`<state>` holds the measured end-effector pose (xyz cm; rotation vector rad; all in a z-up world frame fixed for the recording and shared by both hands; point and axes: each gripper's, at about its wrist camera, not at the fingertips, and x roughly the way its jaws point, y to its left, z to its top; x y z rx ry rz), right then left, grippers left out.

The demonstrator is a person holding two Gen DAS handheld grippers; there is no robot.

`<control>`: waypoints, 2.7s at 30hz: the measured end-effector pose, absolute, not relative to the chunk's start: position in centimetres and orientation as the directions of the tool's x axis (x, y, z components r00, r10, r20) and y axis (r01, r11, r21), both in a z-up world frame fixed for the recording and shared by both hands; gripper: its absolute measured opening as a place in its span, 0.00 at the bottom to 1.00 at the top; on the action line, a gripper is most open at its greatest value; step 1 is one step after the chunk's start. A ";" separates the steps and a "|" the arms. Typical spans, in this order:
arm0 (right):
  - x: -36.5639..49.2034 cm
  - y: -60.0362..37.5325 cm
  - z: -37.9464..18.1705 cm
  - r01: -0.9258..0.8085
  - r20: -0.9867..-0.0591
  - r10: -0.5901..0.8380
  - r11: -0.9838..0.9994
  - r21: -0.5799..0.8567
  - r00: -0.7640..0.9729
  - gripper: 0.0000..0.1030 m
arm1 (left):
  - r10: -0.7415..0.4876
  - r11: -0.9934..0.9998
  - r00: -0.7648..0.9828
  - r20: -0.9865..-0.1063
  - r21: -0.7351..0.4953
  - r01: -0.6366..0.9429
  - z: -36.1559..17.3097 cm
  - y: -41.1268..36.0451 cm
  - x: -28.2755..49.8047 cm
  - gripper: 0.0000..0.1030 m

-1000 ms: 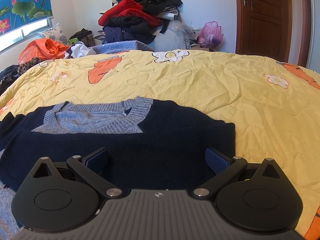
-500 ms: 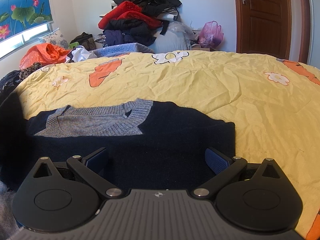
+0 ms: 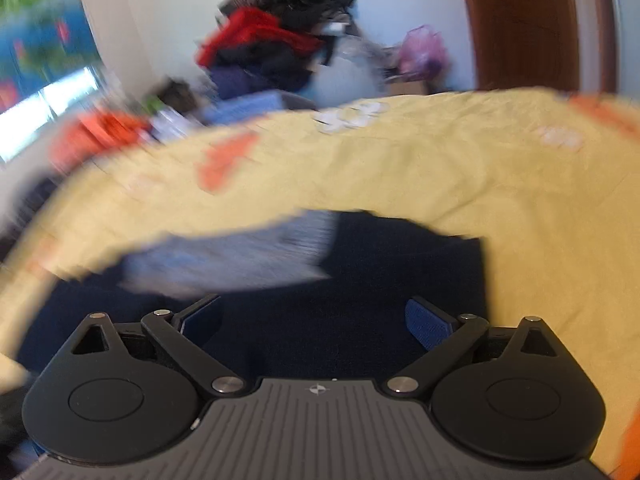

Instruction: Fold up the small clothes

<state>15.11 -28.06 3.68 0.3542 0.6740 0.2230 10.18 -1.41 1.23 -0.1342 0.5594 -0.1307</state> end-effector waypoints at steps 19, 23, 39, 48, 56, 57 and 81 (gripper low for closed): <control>18.3 -19.6 2.1 -0.158 -0.516 0.717 0.643 0.750 0.469 0.18 | -0.258 0.937 0.846 -0.467 -0.336 0.100 1.2 1.0 10.2 0.26; 18.7 -20.8 4.1 -0.199 -0.484 0.720 0.637 0.744 0.497 0.17 | -0.167 0.915 0.904 -0.393 -0.404 -0.007 1.3 2.6 9.2 1.00; 18.5 -35.5 6.1 -0.093 -0.551 0.547 0.758 0.646 0.630 0.17 | -0.150 0.888 0.892 -0.427 -0.455 -0.068 0.8 3.8 10.0 1.00; 17.6 -36.8 1.5 -0.034 -0.592 0.528 0.763 0.645 0.609 0.17 | -0.144 0.893 0.888 -0.437 -0.443 -0.073 0.8 3.6 10.1 1.00; 17.1 -38.0 0.6 0.001 -0.607 0.511 0.765 0.644 0.608 0.16 | -0.146 0.892 0.886 -0.440 -0.446 -0.075 0.7 3.6 10.1 1.00; 17.0 -38.1 0.4 0.003 -0.606 0.513 0.762 0.647 0.608 0.14 | -0.146 0.892 0.886 -0.440 -0.446 -0.074 0.7 3.6 10.1 1.00; 14.7 -27.8 1.5 -0.151 -0.587 0.258 0.963 0.225 0.767 0.58 | -0.066 0.971 0.817 -0.573 -0.226 -0.080 0.6 0.6 11.8 1.00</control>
